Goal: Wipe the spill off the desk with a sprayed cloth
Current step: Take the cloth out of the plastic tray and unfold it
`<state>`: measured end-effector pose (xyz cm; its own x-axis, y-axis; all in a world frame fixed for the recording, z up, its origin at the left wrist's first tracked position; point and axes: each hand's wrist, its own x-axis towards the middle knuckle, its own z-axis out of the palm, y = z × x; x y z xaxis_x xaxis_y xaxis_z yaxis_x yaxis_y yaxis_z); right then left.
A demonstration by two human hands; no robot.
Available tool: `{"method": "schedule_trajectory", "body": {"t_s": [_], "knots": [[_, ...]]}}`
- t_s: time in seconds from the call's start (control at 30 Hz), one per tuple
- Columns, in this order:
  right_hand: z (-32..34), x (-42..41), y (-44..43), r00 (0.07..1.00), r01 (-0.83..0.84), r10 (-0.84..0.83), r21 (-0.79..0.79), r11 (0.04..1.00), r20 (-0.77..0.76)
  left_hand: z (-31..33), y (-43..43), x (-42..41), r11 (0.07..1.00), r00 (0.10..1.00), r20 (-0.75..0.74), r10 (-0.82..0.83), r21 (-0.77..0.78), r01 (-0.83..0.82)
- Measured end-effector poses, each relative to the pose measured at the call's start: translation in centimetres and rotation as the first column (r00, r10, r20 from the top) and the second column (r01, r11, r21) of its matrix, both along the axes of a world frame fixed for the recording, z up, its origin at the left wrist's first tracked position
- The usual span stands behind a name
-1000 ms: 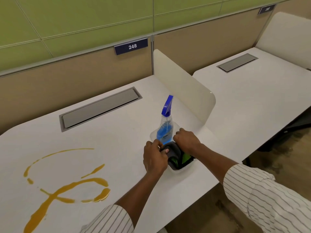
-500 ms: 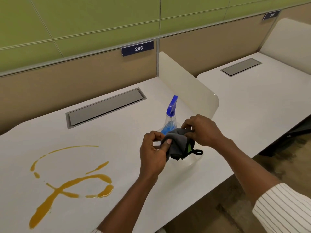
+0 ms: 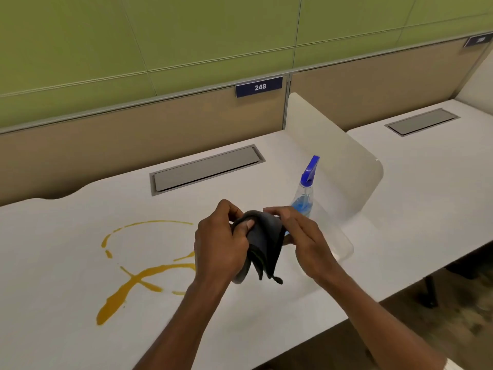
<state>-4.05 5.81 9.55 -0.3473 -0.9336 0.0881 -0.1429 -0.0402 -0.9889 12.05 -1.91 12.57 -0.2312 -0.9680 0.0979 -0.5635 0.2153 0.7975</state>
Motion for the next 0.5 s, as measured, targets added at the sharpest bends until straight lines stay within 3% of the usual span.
{"method": "schedule_trajectory", "body": {"t_s": [0.2, 0.37, 0.5], "knots": [[-1.5, 3.9, -0.8, 0.940, -0.135, 0.128, 0.001, 0.991, -0.316, 1.2, -0.3, 4.3, 1.000, 1.000, 0.004, 0.001, -0.002, -0.001], [-0.9, 6.2, -1.4, 0.950, -0.164, 0.122, -0.126, 0.978, -0.287, 2.4, -0.8, 7.8, 0.998, 1.000, 0.012, 0.013, 0.063, -0.014], [-0.5, 7.6, -1.6, 0.927, -0.297, 0.256, -0.117, 0.948, -0.274, 3.0, -0.8, 9.7, 0.996, 0.999, -0.004, 0.051, 0.070, -0.051]]}}
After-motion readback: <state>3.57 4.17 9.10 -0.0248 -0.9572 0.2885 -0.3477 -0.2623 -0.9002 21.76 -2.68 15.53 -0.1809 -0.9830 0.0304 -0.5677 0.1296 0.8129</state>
